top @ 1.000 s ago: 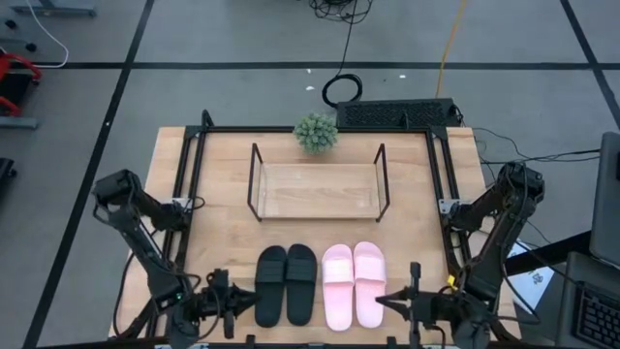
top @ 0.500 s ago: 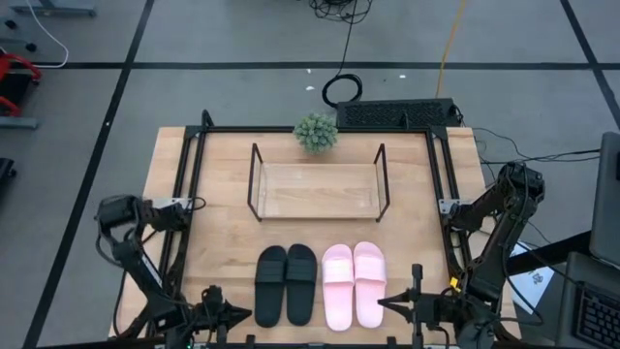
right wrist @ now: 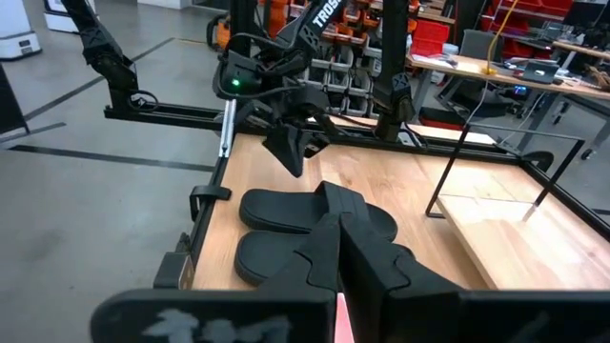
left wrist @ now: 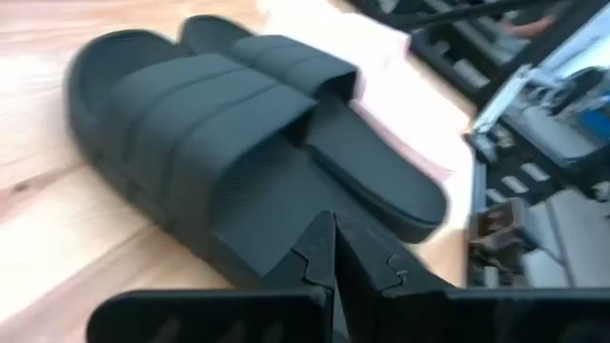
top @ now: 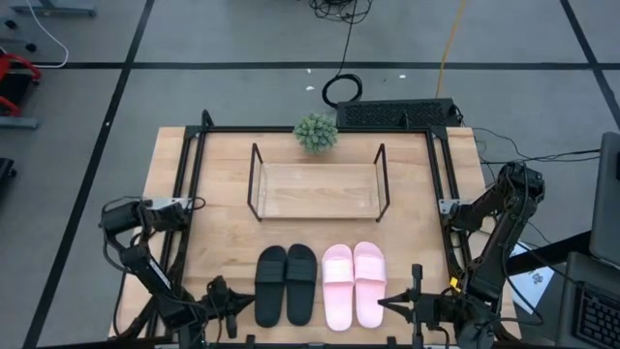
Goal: Pick and place slides into the shelf
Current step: Put the left black slides on the shelf
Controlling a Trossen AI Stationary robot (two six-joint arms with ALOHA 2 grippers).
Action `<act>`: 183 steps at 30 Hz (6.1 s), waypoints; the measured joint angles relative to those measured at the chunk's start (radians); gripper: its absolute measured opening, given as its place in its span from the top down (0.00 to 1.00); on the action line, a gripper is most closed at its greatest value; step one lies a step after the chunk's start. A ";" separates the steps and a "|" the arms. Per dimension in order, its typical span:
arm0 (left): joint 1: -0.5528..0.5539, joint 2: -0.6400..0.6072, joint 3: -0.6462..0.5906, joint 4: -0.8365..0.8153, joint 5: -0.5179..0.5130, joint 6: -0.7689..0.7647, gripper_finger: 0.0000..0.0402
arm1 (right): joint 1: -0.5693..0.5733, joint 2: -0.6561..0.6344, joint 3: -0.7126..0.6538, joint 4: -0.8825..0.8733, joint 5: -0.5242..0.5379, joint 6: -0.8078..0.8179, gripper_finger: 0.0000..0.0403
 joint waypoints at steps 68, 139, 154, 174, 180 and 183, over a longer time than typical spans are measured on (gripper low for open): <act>0.220 -0.001 0.000 -0.266 0.170 -0.109 0.74 | 0.000 0.000 -0.110 0.010 0.000 0.082 1.00; 0.345 -0.169 0.380 -0.177 0.085 0.972 1.00 | -0.518 0.000 -0.111 0.529 -1.105 -0.356 0.59; 0.385 -0.168 0.379 0.029 0.111 1.228 1.00 | -0.586 0.001 -0.111 0.480 -1.103 -0.310 0.51; 0.452 -0.188 0.378 0.025 0.091 1.300 1.00 | -0.567 0.001 -0.111 0.477 -1.102 -0.282 0.51; 0.445 -0.255 0.378 0.005 0.085 1.321 1.00 | -0.554 -0.010 -0.110 0.418 -1.098 -0.310 0.51; 0.436 -0.267 0.379 0.018 0.076 1.304 1.00 | -0.558 -0.012 -0.110 0.406 -1.075 -0.334 0.51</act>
